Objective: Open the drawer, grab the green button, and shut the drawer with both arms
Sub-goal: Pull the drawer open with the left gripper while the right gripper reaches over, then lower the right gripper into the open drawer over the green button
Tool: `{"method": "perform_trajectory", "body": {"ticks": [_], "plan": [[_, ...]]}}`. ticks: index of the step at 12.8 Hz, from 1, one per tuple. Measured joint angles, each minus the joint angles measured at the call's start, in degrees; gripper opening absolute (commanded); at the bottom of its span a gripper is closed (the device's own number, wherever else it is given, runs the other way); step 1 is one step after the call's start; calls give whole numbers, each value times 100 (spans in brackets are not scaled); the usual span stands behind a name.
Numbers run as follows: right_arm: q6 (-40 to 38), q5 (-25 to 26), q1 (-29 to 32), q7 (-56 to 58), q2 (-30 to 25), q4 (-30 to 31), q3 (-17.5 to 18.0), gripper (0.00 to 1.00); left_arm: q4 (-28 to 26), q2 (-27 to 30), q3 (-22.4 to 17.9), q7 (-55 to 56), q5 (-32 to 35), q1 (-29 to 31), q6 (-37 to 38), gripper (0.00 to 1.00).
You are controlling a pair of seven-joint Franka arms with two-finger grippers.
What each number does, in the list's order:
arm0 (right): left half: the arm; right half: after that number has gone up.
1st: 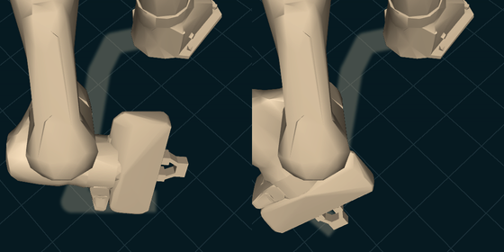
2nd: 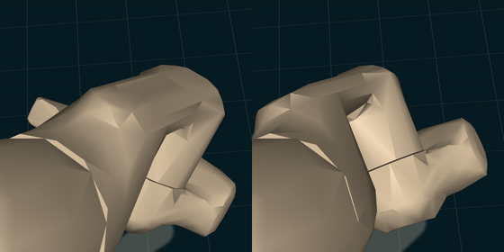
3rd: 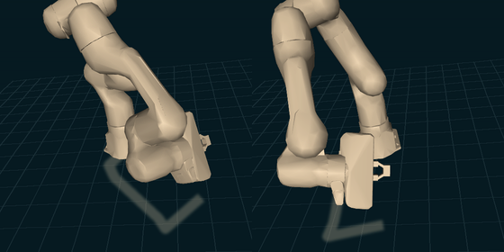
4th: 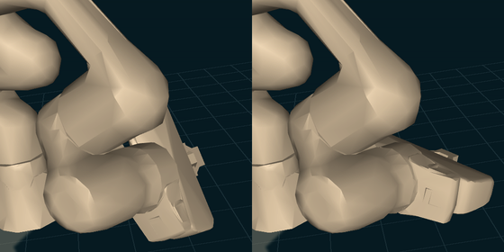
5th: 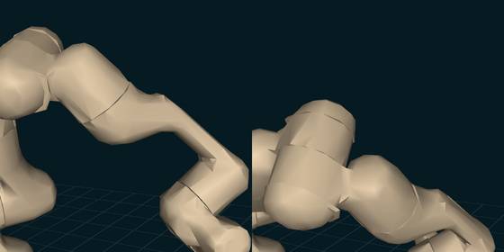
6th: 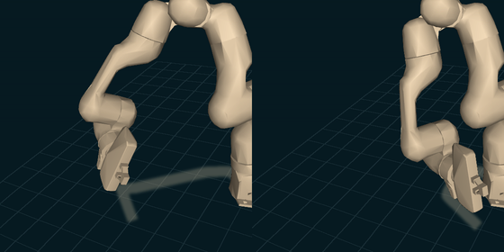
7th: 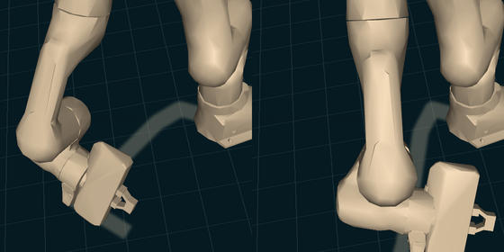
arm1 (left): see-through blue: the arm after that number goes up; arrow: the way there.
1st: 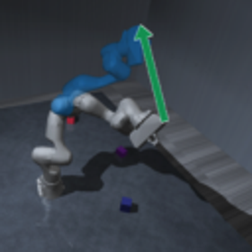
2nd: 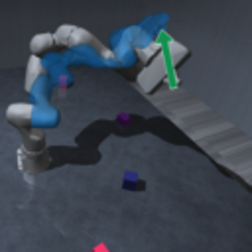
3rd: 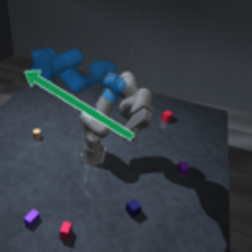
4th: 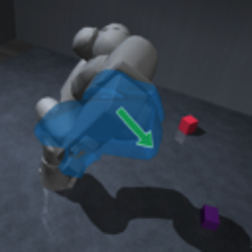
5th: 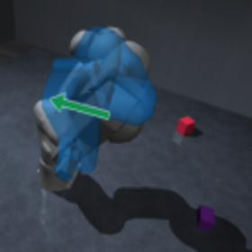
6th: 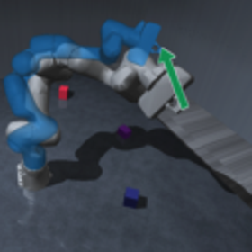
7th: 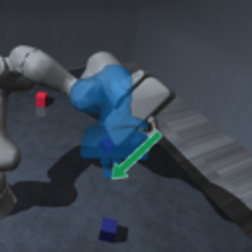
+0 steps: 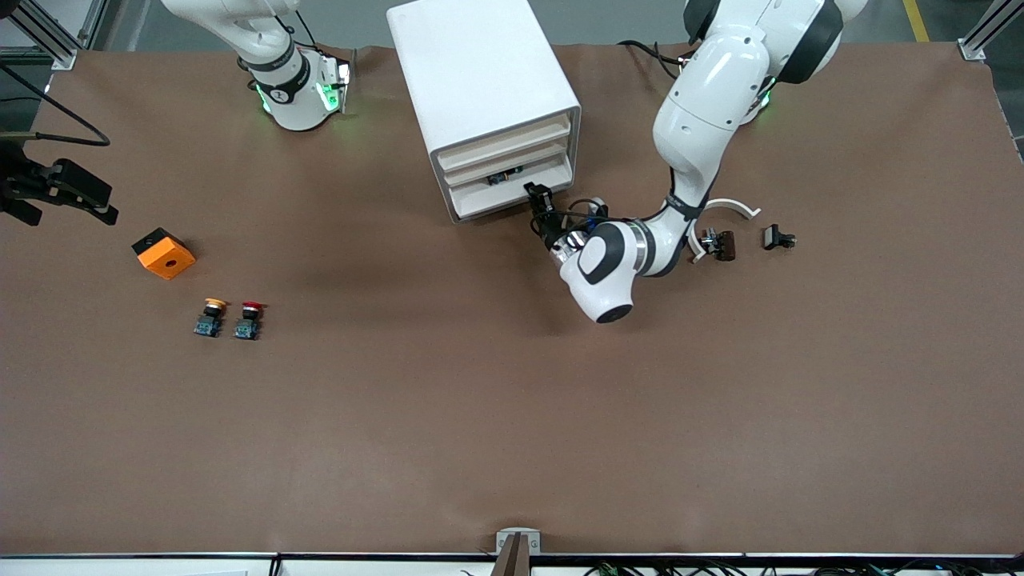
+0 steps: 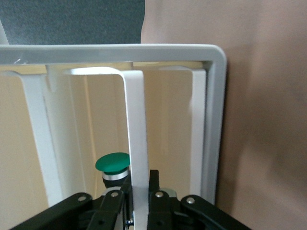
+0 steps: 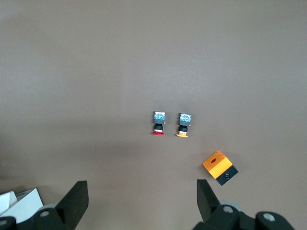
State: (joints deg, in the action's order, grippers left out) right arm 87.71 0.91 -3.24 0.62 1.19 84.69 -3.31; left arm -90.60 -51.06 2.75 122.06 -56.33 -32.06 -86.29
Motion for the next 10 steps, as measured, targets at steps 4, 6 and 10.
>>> {"method": "perform_trajectory", "body": {"ticks": [4, 6, 10], "plan": [[-33, -9, -511, -1027, 26, 0, 15, 100, 138, -7, -43, -6, 1, 292, -73, 15], [-165, -11, -979, -1963, 65, 2, 36, 100, 198, -21, -70, -35, 0, 344, -138, 17], [-338, -19, -2162, -4640, 339, 11, 63, 100, 299, -26, -179, -109, -2, 386, -216, 21]]}}
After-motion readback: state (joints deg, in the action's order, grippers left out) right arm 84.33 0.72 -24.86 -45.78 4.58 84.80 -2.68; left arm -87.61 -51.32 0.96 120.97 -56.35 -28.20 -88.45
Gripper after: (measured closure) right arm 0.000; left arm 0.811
